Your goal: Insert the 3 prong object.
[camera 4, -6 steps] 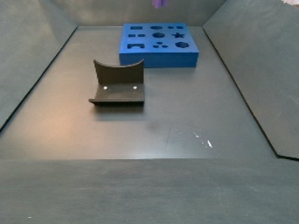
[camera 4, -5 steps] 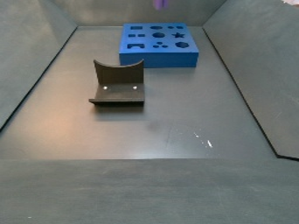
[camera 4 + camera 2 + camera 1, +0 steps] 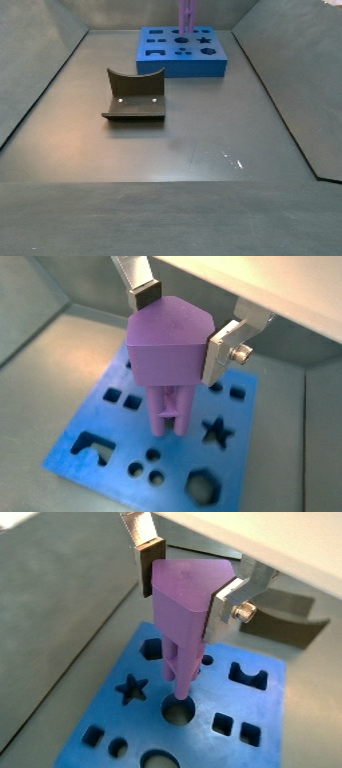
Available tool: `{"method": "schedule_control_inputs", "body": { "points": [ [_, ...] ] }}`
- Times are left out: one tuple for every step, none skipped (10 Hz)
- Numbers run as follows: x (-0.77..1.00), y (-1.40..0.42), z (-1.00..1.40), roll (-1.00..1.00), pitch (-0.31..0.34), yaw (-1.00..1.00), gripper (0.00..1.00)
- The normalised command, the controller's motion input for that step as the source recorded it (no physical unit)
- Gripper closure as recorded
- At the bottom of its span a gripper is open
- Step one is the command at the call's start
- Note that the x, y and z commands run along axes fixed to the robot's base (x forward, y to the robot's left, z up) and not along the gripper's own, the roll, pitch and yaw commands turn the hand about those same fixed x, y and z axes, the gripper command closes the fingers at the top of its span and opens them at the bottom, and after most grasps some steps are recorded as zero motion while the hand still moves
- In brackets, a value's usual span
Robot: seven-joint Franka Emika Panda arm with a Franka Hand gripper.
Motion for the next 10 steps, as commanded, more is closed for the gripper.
{"method": "schedule_control_inputs", "body": {
  "points": [
    [0.20,0.60,-0.21,0.00,0.001,-0.44,1.00],
    [0.21,0.59,-0.17,0.00,0.000,-0.45,1.00],
    [0.20,0.43,-0.13,0.00,0.000,-0.61,1.00],
    [0.11,0.25,-0.09,0.00,0.001,-0.79,1.00],
    [0.00,0.23,-0.11,0.00,0.000,-0.80,1.00],
    [-0.10,0.31,-0.25,0.00,0.000,-0.68,1.00],
    [-0.20,0.00,-0.34,0.00,-0.027,-0.35,1.00],
    [-0.04,0.00,-0.40,0.00,0.000,-0.33,1.00],
    [0.00,0.00,-0.47,-0.07,-0.006,-0.34,1.00],
    [0.17,-0.05,-0.45,-0.19,-0.017,-0.27,1.00]
  ]
}}
